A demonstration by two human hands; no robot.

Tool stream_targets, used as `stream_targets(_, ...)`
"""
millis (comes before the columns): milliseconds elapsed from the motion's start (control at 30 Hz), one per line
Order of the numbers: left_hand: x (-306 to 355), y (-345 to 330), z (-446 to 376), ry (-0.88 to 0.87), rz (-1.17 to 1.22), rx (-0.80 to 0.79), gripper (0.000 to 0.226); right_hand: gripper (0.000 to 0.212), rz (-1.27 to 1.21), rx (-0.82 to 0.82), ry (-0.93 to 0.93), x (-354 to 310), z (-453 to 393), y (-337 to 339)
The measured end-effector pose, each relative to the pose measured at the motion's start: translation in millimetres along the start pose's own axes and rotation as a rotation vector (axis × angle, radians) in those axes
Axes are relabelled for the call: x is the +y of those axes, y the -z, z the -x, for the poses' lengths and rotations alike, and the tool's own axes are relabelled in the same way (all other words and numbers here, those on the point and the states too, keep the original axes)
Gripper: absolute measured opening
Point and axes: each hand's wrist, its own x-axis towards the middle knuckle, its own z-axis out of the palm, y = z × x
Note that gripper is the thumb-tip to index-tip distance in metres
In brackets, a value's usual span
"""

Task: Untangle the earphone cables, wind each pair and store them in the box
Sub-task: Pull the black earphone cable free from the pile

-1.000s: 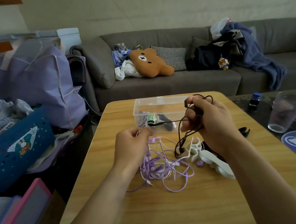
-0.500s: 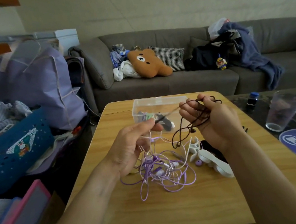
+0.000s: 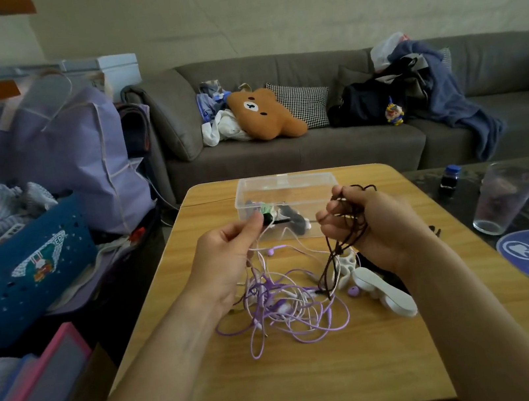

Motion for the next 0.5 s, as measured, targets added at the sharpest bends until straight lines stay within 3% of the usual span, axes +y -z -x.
stream_targets(133,3,4,-3,0.092,0.244,-0.078,0.024,0.023,0.164,-0.039,-0.052,5,1,0)
stream_targets(233,2,8,-6,0.096,0.26,-0.096,0.025,0.022,0.094,-0.003,-0.012,5,1,-2)
stream_targets(367,1,11,-10,0.082,0.15,0.149,0.033,0.019,-0.059,0.105,0.147,-4,2,1)
stream_targets(500,0,20,-15,0.012,-0.053,0.442,0.022,0.021,-0.065,0.146,0.323,-12,2,7)
